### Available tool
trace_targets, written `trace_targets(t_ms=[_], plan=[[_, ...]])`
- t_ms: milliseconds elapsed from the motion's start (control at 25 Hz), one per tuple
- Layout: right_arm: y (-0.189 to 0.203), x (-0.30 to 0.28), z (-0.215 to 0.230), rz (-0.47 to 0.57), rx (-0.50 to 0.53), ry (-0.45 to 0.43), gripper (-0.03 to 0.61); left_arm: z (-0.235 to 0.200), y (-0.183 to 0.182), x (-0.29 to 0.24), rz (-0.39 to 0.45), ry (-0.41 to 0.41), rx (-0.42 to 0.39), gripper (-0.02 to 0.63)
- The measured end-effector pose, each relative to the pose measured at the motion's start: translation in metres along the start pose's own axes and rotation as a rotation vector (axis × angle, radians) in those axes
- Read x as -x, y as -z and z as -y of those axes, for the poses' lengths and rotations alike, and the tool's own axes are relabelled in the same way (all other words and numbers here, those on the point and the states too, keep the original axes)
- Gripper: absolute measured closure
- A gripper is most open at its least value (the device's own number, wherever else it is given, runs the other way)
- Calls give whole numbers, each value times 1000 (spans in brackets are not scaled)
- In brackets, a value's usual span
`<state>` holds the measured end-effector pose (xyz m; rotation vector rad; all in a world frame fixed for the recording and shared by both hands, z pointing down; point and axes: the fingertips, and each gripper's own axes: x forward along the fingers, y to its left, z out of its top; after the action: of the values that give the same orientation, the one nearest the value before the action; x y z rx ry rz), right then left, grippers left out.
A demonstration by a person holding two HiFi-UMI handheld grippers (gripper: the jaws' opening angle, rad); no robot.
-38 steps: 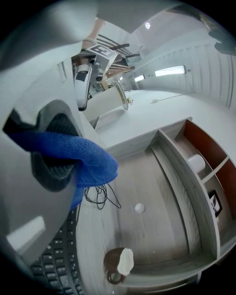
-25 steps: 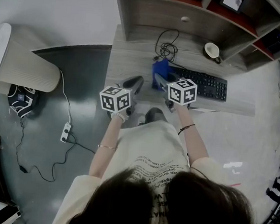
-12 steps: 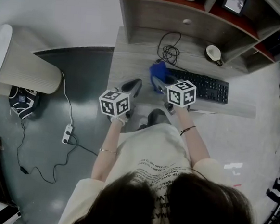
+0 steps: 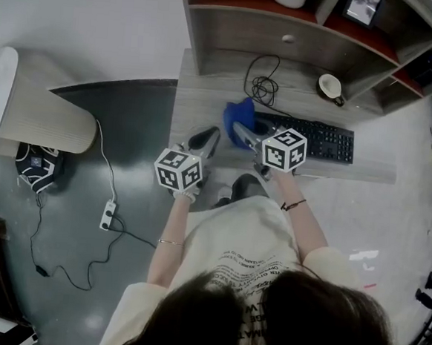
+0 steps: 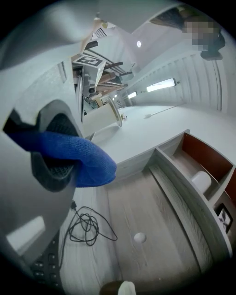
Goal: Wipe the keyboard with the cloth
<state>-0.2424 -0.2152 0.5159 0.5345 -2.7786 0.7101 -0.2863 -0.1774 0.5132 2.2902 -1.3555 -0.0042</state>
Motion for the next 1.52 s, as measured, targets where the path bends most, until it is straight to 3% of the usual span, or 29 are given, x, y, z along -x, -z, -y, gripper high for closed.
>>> trace_targets(t_ms=[440, 840, 1520], plan=[[-53, 9, -20, 138, 133, -53, 520, 12, -47, 9, 92, 12, -148, 617], [-96, 33, -34, 232, 261, -53, 520, 28, -82, 17, 162, 26, -226, 617], [-103, 45, -31, 255, 296, -64, 520, 38, -89, 9, 186, 20, -233, 617]])
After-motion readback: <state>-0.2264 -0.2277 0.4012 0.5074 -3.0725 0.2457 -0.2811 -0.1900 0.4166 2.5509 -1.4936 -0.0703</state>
